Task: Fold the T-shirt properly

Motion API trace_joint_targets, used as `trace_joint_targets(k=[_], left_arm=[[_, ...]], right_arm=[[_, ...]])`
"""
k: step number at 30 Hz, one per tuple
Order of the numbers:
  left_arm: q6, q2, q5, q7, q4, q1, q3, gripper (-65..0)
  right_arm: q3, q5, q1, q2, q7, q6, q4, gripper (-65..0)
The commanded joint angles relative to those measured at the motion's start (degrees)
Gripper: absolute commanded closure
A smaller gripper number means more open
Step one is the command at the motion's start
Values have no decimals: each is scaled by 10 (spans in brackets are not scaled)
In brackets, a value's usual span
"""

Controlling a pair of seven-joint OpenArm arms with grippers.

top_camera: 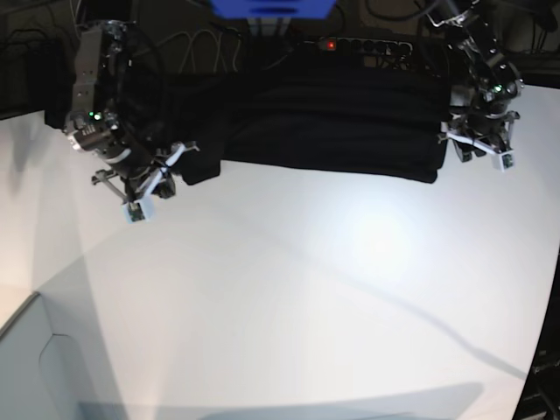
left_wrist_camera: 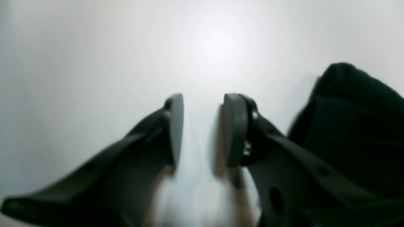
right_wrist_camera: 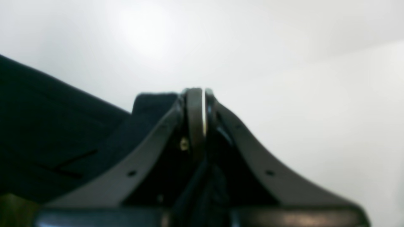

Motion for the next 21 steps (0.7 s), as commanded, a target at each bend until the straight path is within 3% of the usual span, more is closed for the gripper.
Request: trace_joint_targets(k=[1, 3, 5, 9, 14, 19, 21], left_arm=[[0, -8, -1, -4, 8, 0, -2, -208], [0, -8, 0, -4, 7, 0, -2, -208], [-1, -8, 1, -4, 2, 1, -2, -208], [-2, -8, 0, -5, -26, -1, -2, -208], [-1, -17, 0, -34, -61, -1, 1, -208], [-1, -20, 0, -41, -81, -1, 2, -208], [-1, -20, 1, -41, -82, -1, 2, -208]], right_arm=[[22, -15, -7, 5, 13, -29, 26, 0], [45, -39, -12, 7, 15, -69, 35, 0], [73, -71, -14, 12, 14, -84, 34, 0], [132, -125, -37, 28, 10, -85, 27, -2], [153, -158, -88, 46, 14, -85, 28, -97], [184, -164, -125, 43, 16, -83, 28, -119], [206, -164, -124, 37, 16, -60, 28, -140]])
